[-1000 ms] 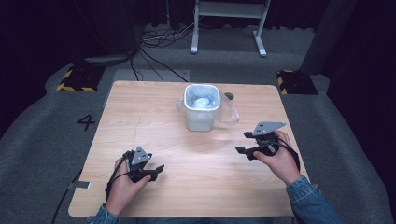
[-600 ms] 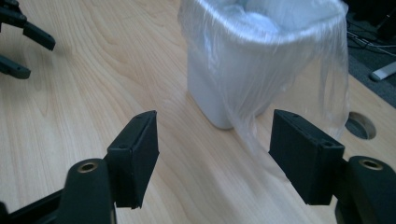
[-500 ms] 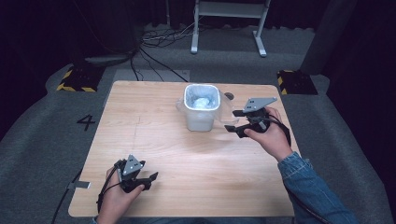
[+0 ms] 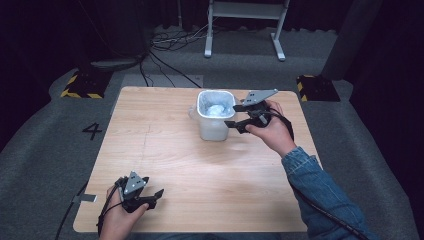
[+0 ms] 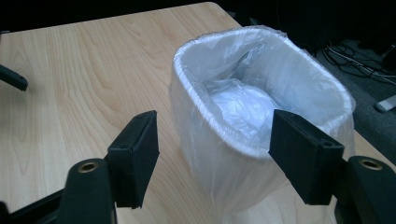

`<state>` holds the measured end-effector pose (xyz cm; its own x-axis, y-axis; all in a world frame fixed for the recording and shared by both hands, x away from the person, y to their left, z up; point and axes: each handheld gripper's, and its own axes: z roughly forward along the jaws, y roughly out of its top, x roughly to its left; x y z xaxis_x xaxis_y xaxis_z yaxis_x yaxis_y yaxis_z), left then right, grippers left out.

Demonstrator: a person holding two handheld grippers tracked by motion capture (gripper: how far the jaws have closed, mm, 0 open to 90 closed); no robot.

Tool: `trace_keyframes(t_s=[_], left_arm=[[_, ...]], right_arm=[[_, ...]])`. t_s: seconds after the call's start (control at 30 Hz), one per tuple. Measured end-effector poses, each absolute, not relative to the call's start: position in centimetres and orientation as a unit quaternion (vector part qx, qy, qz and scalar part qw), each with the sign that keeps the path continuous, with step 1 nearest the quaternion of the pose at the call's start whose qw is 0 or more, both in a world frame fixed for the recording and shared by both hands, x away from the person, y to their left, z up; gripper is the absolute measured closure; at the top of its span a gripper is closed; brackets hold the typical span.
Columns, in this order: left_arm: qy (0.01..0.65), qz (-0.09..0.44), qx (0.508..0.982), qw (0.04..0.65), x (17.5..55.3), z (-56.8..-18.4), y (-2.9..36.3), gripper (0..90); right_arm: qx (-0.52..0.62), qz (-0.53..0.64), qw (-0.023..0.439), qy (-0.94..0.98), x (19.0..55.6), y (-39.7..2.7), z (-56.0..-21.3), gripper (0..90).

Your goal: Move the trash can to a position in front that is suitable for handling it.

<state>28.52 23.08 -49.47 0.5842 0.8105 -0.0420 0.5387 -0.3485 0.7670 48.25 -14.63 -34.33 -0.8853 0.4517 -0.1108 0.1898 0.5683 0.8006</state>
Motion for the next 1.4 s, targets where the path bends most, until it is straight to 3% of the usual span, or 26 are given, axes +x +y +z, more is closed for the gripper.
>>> trace_keyframes(t_s=[0.3,0.5,0.67,0.9,1.23,1.4], left_arm=[[0.418,0.173,0.802,0.390,28.6,-49.7,22.9,28.9],[0.414,0.165,0.801,0.400,28.5,-49.8,22.8,30.5],[0.415,0.159,0.803,0.396,28.5,-50.1,22.7,29.7],[0.411,0.160,0.806,0.395,28.5,-50.0,22.6,29.4],[0.414,0.157,0.806,0.393,28.6,-50.2,22.5,28.8],[0.412,0.157,0.808,0.391,28.8,-50.2,22.5,28.6]], right_arm=[[0.169,0.413,0.141,0.884,49.9,-11.8,-35.7,42.1],[0.142,0.397,0.127,0.898,50.6,-10.0,-36.5,55.3],[0.126,0.384,0.118,0.907,51.2,-9.3,-36.9,59.6],[0.110,0.377,0.117,0.912,51.7,-9.5,-37.2,75.3],[0.086,0.379,0.115,0.914,51.4,-9.5,-37.2,83.8],[0.074,0.378,0.112,0.916,50.6,-9.7,-37.0,83.9]])
